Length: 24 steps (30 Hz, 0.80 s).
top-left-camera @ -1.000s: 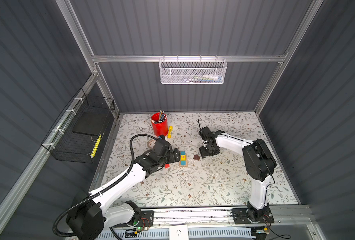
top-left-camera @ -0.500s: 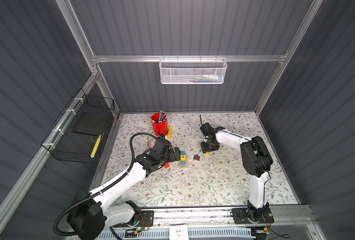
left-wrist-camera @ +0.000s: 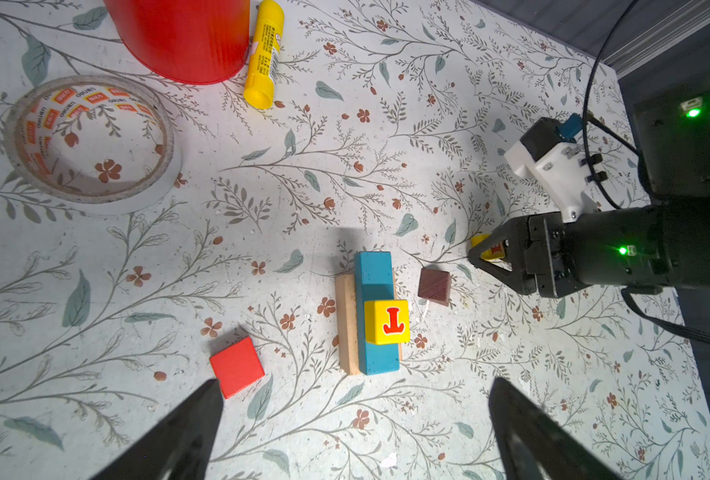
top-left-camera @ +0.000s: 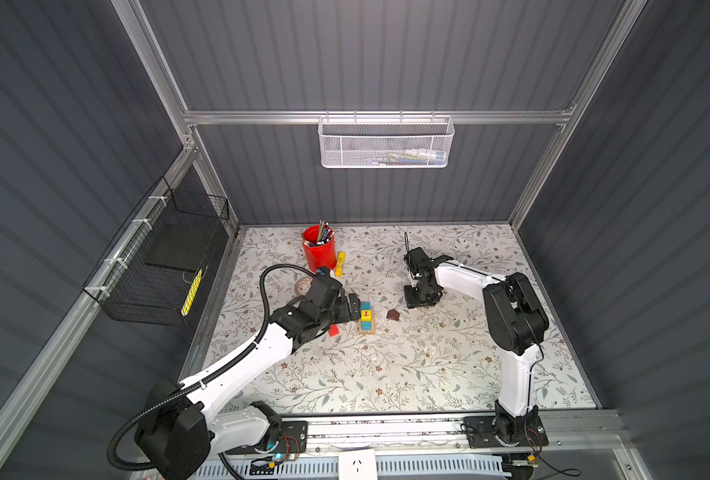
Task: Build the wood block tower
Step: 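Move the right gripper to the yellow cube marked E and close, then lift the yellow E cube and carry it over the teal bar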
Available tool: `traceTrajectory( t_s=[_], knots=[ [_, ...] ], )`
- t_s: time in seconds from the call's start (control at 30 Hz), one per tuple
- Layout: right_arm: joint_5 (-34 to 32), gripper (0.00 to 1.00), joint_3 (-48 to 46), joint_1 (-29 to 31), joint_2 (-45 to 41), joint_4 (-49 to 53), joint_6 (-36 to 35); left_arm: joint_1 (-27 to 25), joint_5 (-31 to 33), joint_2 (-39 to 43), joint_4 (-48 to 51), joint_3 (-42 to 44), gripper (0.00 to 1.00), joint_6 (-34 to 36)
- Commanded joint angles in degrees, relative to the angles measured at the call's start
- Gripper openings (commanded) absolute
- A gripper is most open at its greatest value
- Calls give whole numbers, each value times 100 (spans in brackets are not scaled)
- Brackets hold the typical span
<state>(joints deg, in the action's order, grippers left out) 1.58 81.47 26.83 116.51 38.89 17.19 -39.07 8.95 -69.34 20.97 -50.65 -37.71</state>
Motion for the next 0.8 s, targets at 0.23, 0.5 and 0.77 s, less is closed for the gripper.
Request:
traceTrajectory(
  t_s=[0.23, 0.5, 0.77],
  knots=[
    [-62, 39, -211, 24, -151, -28, 72, -31, 160, 41, 141, -133, 100, 153],
    [9, 31, -160, 24, -126, -61, 49, -31, 188, -5, 195, -178, 100, 177],
    [-97, 29, -9, 24, -444, 286, 312, -31, 344, 42, 254, -178, 100, 192]
  ],
)
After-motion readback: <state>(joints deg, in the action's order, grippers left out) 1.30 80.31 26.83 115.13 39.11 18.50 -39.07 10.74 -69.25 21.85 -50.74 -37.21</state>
